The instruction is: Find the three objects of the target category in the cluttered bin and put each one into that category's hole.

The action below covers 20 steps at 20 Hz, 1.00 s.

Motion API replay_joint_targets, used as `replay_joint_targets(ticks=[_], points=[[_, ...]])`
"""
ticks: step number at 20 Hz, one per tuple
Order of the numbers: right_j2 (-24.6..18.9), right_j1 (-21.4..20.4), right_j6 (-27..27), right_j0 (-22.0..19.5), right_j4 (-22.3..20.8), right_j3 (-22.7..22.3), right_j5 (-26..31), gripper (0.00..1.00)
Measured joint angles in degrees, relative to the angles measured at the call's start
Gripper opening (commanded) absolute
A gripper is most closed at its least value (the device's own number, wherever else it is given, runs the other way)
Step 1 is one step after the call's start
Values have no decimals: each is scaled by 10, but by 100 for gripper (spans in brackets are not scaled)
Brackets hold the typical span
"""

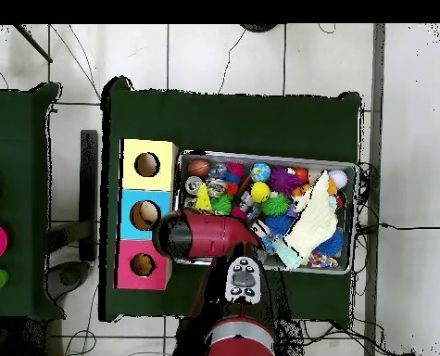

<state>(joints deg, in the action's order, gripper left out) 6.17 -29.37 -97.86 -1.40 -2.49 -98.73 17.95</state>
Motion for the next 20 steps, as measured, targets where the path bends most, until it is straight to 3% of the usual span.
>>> replay_joint_targets(ticks=[4, 14, 20], points=[[0, 23, 0, -7, -4, 8, -32, 100], [-13, 20, 0, -24, -33, 11, -34, 100], [-43, 19, 0, -63, -63, 39, 38, 100]])
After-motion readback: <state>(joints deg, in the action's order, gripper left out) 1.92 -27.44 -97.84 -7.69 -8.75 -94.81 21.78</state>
